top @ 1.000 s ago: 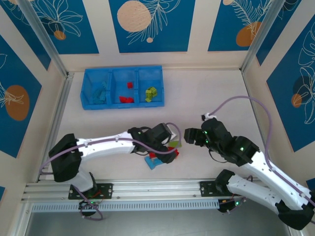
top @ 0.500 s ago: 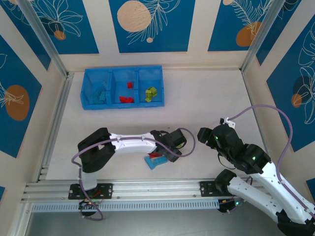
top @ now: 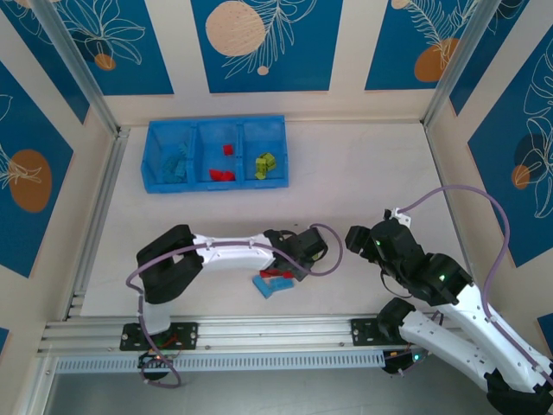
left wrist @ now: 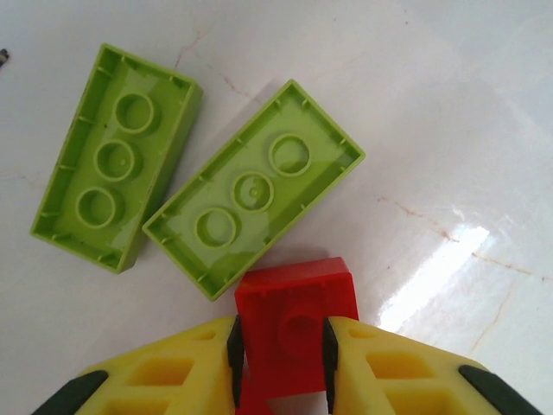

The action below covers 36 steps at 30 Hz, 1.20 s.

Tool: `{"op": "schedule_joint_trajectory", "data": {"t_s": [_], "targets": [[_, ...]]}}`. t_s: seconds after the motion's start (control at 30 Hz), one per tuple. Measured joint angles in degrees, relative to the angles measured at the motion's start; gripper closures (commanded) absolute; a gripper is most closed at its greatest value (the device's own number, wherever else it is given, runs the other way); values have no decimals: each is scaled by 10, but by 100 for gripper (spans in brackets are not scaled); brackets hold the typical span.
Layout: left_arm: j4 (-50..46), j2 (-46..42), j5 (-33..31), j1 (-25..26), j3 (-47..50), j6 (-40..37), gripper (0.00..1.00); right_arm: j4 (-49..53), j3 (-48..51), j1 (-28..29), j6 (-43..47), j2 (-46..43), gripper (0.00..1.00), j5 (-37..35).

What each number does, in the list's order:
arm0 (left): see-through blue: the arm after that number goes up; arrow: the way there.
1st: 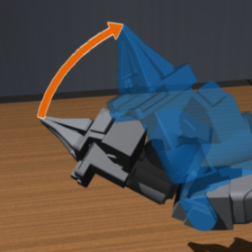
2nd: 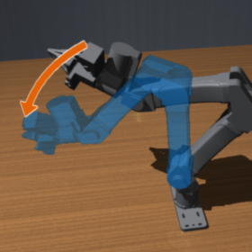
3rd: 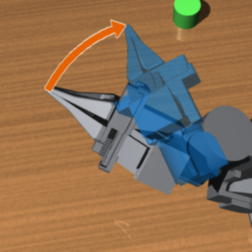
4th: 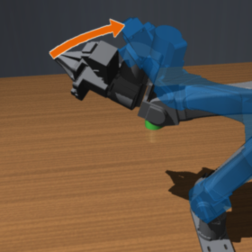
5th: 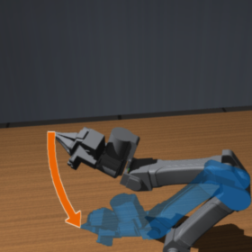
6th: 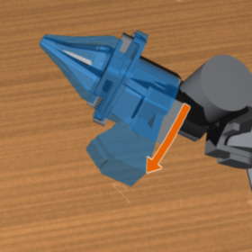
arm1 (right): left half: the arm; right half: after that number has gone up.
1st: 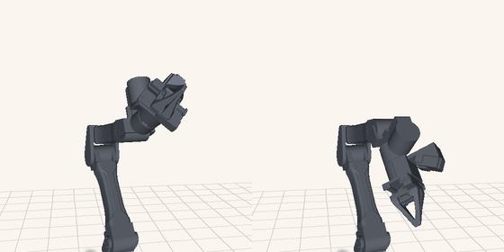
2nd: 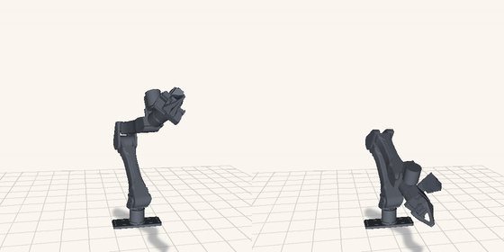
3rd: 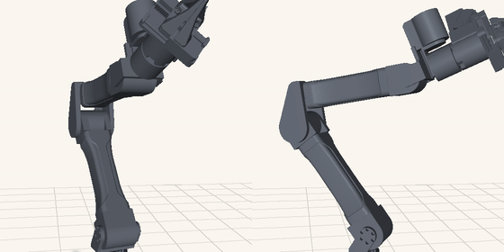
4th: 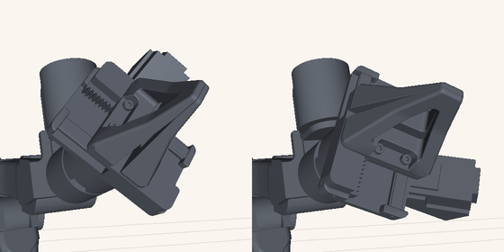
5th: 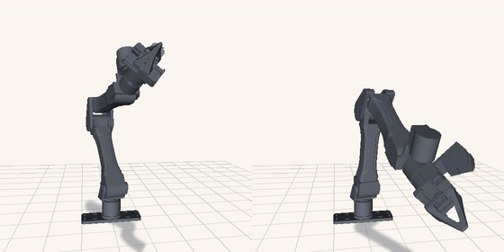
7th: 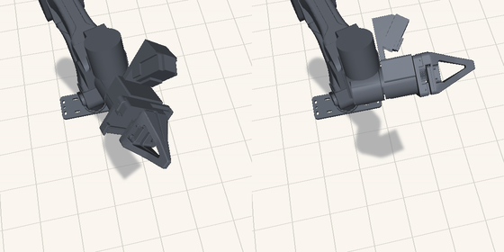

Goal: Sort the legos into containers by color

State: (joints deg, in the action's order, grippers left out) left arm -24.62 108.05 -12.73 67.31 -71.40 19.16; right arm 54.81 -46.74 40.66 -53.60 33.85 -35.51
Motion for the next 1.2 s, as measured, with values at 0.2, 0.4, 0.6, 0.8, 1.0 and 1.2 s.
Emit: {"op": "schedule_joint_trajectory", "data": {"t_s": [0.2,0.4,0.6,0.8,1.0,1.2], "targets": [[3,-25,-4,0,16,0,68,-4,0,0,0,0,19,6],[27,-53,22,0,28,14,66,-10,7,0,0,0,19,12],[43,-70,26,-11,40,21,47,-15,8,0,0,0,19,16],[36,-93,71,-27,38,29,22,-17,12,0,-1,0,19,21],[33,-32,104,-27,10,57,18,-21,15,0,-4,1,19,25],[24,31,111,-27,-6,68,47,-20,15,0,-4,1,19,25]]}}
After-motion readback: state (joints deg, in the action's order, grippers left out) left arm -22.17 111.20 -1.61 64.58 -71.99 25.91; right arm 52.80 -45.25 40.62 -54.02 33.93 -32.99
